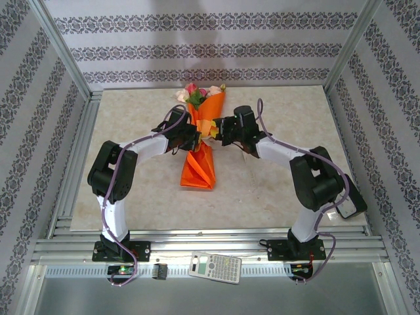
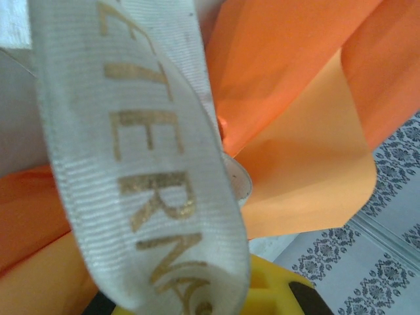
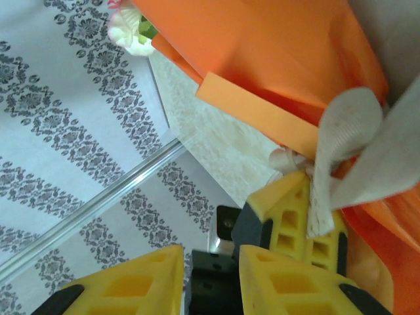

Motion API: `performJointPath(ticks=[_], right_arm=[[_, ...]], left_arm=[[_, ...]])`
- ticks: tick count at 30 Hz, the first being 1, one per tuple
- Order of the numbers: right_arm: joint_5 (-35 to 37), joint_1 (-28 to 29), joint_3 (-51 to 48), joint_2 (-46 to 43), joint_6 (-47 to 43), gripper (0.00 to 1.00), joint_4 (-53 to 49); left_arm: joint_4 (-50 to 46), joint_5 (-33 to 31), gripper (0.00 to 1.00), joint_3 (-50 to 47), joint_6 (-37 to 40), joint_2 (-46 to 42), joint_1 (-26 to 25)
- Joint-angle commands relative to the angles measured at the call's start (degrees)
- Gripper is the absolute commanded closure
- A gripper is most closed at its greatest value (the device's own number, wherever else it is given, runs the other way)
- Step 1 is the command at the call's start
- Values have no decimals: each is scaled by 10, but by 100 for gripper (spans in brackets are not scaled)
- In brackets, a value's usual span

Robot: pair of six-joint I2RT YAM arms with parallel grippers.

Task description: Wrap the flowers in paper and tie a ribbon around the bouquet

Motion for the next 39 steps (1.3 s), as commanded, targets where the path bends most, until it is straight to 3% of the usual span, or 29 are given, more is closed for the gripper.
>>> performJointPath(ticks=[1, 7, 19, 27, 39], right_arm=[[-7, -4, 45, 45, 6, 73, -20], [-13, 4, 95, 80, 4, 69, -88], [-23, 10, 72, 83, 43, 64, -71], [-37, 12, 66, 87, 51, 63, -76], [-36, 13, 58, 97, 73, 62, -73]], left_arm=[[32, -18, 100, -10, 28, -28, 3], [19, -32, 100, -4, 50, -32, 3], [49, -48, 100, 10, 134, -20, 2], [169, -85, 100, -45, 192, -29, -8], [335, -82, 100, -112, 243, -32, -17]])
